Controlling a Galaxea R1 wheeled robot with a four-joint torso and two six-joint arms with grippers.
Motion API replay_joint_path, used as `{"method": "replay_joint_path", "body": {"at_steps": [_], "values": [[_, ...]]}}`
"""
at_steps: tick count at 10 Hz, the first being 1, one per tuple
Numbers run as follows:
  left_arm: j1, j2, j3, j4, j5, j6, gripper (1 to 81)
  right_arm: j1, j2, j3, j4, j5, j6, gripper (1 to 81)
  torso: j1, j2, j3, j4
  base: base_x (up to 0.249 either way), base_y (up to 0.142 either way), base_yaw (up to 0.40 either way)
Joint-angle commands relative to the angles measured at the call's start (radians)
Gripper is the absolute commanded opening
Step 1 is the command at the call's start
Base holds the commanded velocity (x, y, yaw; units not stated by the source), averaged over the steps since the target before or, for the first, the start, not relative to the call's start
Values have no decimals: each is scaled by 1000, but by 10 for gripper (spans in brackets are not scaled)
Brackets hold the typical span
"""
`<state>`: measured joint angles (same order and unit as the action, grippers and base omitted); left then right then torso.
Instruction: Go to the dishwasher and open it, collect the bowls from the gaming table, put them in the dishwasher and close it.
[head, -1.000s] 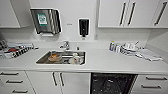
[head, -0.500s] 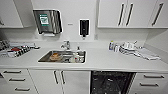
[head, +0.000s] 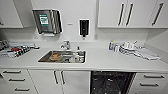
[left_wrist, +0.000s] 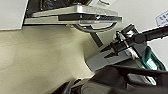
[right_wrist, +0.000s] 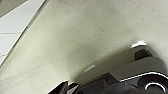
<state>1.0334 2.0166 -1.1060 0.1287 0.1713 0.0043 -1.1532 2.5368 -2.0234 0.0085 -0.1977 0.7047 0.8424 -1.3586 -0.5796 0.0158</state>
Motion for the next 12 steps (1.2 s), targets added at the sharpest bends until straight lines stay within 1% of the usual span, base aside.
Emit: {"method": "replay_joint_path", "body": {"at_steps": [1,2,3,4,5,6,7,8,9,10,11,12], "values": [[93,165,-309,-9,14,5,811,-24,-10,-15,-2,65,-241,811,0,0,0,0,0,0,0],[128,223,-411,-11,13,0,811,-61,13,-49,-2,87,-299,811,0,0,0,0,0,0,0],[156,284,-503,-11,11,-1,811,-95,54,-105,-2,96,-385,811,0,0,0,0,0,0,0],[182,333,-583,-11,5,-1,811,-138,93,-160,-4,121,-439,811,0,0,0,0,0,0,0],[214,389,-675,-5,-7,0,811,-175,133,-223,-5,162,-488,811,0,0,0,0,0,0,0],[237,448,-794,-1,-10,2,811,-199,174,-286,-12,179,-526,811,0,0,0,0,0,0,0],[254,491,-879,-1,-16,3,811,-211,197,-329,-15,182,-540,811,0,0,0,0,0,0,0],[277,536,-954,0,-30,3,811,-228,217,-342,-33,184,-556,811,0,0,0,0,0,0,0],[299,562,-992,-1,-32,3,811,-251,231,-336,-58,201,-562,811,0,0,0,0,0,0,0],[320,600,-1049,-6,-56,3,811,-271,246,-342,-67,222,-562,811,0,0,0,0,0,0,0],[337,648,-1122,-1,-78,3,811,-287,260,-354,-70,224,-562,811,0,0,0,0,0,0,0],[346,692,-1195,-6,-79,3,811,-302,280,-378,-71,225,-562,811,0,0,0,0,0,0,0]]}}
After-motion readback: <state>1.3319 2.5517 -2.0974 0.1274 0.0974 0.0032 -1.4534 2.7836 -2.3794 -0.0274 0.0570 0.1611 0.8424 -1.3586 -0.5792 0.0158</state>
